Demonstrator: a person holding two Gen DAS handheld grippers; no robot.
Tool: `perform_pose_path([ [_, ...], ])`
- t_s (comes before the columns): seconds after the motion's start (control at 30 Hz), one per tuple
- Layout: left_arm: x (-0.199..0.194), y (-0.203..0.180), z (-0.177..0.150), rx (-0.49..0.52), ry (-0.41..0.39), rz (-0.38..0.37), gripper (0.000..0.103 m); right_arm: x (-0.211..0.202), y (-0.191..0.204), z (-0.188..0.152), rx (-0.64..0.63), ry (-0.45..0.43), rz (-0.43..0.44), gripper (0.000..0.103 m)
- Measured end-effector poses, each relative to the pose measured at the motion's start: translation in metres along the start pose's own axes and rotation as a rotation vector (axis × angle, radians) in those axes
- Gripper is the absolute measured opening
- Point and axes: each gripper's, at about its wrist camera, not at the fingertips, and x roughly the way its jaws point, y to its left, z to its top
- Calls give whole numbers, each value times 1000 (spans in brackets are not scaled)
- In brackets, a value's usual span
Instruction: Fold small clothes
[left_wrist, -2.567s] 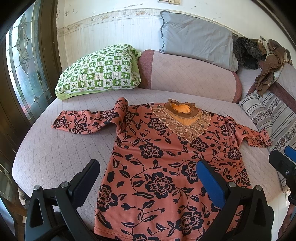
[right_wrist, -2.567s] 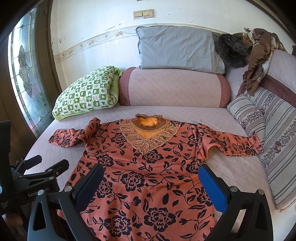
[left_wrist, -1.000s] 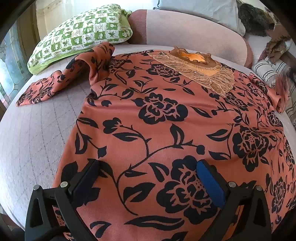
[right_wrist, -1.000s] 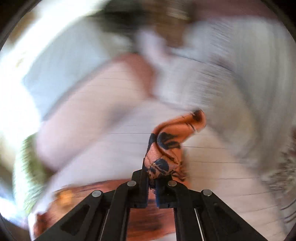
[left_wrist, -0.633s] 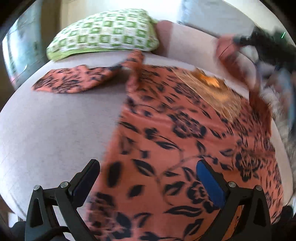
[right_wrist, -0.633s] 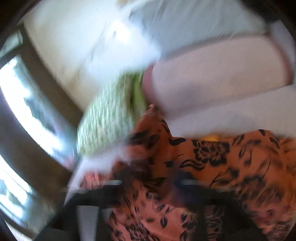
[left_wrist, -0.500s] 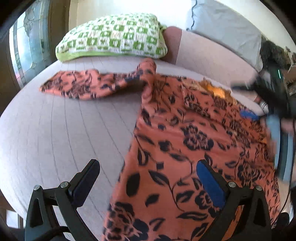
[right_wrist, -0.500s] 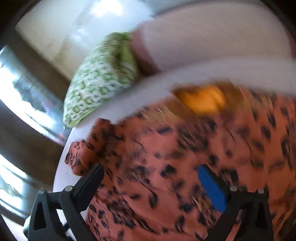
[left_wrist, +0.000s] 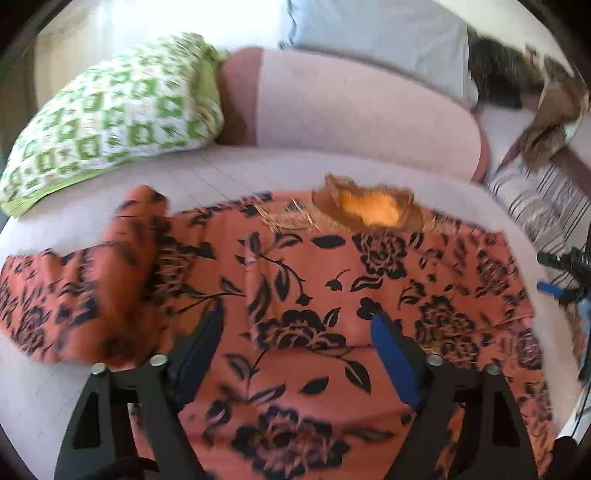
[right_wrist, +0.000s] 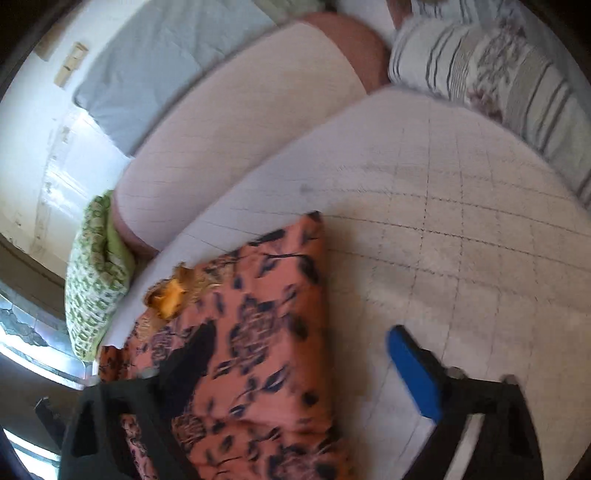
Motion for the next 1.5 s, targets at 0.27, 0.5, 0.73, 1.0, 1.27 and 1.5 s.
perform_pose_path([
  [0.27, 40, -1, -13, 36, 73, 45, 63, 66, 11, 33, -90, 123, 11, 13],
  [0.5, 40, -1, -17, 57, 69, 62, 65, 75, 39, 20, -281, 70, -222, 33],
  [0.73, 13, 1, -3, 42, -37, 41, 64, -13, 65, -13, -202, -48, 9, 70],
  [1.0, 7, 7, -4, 0, 37, -39, 67, 9, 50, -71, -48, 75, 51, 76],
  [1.27, -114, 175, -41, -469, -246, 39, 83, -26, 105, -143, -278, 17, 14, 88],
  [1.5, -102, 348, -59, -791, -189, 300, 83, -34, 93, -187, -268, 48, 25, 88],
])
